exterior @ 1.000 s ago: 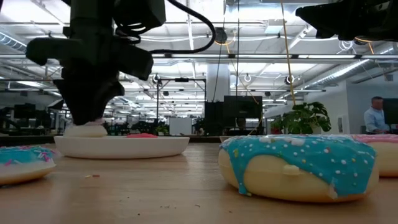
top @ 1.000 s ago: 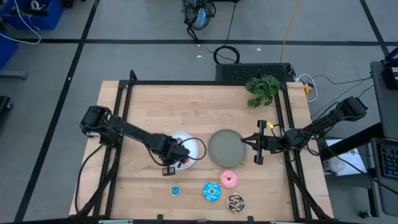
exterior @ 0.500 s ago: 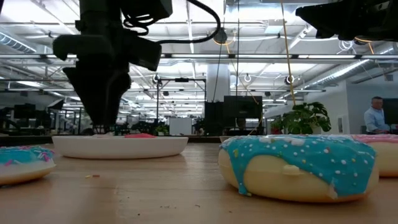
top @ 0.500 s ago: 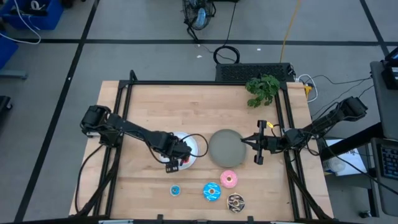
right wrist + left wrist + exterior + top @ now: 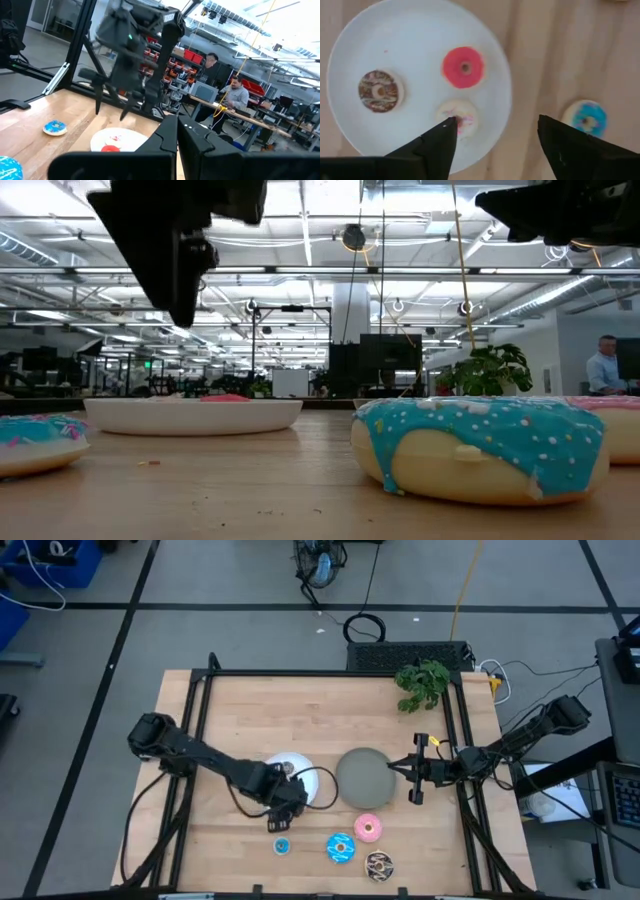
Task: Pick & Place donuts
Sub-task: Put the small blue donut on the white plate
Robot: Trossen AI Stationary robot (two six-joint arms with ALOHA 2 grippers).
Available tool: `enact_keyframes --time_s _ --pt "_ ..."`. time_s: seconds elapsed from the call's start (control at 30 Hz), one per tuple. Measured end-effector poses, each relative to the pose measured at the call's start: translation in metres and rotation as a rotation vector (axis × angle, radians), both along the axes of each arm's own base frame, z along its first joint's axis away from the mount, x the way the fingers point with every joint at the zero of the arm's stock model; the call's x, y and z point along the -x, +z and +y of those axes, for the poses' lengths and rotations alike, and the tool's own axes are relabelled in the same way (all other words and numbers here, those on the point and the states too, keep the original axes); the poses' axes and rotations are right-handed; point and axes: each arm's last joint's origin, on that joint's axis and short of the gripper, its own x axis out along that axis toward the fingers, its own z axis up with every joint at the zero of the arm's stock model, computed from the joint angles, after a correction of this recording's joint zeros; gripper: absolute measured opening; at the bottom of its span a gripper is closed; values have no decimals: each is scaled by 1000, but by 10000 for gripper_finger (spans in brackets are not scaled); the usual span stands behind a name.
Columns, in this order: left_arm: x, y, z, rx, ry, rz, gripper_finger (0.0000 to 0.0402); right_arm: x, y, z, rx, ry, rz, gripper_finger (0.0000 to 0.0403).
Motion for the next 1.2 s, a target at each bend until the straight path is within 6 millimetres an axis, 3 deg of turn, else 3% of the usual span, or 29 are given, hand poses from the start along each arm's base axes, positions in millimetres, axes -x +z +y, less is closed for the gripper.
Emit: enact_keyframes --time_s 0.27,0.47,0.63,0.77,0.87,0.97,1.07,1.2 --pt "7 14 -34 -4 -64 -68 188 5 4 5 -30 25 -27 0" --pt "21 14 -55 -10 -108 -50 92 21 7 13 -29 -90 15 0" --pt "26 14 -65 -36 -155 -71 13 37 9 20 -44 -11 32 0" --pt "31 22 -65 -49 -150 -103 14 48 8 17 1 3 69 0" --pt "32 28 -60 -54 -143 -128 20 53 23 9 -49 -32 10 0" --pt "31 36 -54 -58 -131 -157 18 56 30 4 -40 -25 66 0" --pt "29 39 -49 -79 -145 -182 7 58 27 0 -29 70 163 0" --pt "26 39 -45 -92 -180 -189 8 61 28 -6 -118 264 131 0"
